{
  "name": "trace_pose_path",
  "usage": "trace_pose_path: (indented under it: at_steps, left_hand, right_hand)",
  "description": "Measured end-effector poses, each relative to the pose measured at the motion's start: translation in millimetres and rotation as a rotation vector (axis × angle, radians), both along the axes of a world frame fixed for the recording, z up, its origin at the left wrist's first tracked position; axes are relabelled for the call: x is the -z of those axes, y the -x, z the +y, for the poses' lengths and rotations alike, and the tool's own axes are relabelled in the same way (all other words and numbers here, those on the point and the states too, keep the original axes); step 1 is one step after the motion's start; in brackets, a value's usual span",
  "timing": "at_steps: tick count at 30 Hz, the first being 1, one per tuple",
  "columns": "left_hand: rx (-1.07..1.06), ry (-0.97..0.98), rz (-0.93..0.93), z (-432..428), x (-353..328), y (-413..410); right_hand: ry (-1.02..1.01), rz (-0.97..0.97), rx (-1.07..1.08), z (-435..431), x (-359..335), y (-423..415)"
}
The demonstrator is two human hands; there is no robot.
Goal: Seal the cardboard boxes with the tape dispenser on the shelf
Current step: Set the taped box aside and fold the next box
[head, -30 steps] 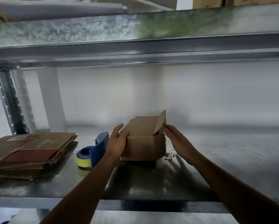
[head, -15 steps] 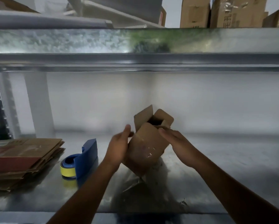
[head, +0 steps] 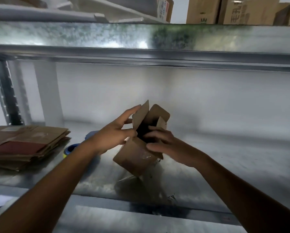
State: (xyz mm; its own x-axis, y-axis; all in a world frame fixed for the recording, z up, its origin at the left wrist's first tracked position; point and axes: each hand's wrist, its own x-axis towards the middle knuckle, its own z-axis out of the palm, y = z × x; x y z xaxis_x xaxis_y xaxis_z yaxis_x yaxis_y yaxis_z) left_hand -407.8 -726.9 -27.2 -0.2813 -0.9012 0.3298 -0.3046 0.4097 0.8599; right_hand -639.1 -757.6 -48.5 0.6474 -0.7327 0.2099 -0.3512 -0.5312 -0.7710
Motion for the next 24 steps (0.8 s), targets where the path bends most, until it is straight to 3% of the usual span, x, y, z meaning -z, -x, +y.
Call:
trace_pose_path:
  at_steps: [2, 4, 9, 12, 14, 24]
  left_hand:
    - [0.006, 0.000, -0.056, 6, -4, -3]
    - [-0.054, 0.033, -0.127, 12, -5, -6]
    - [-0.348, 0.151, -0.214, 20, 13, -10]
    - [-0.557, 0.256, -0.509, 21, 24, -13]
    - [-0.586, 0.265, -0.639, 21, 23, -17]
    - [-0.462, -0.019, -0.668, 12, 22, -53]
  right_hand:
    - [0.169, 0.175, 0.026, -1, 5, 0]
    - [0.258, 0.192, 0.048, 2, 7, -4]
    - [0.441, 0.006, 0.162, 4, 23, -12]
    - [0.500, -0.161, 0.269, 1, 33, -14]
    - [0.462, -0.228, 0.343, 1, 38, -13]
    - [0.522, 0.139, 0.478, -4, 47, -22]
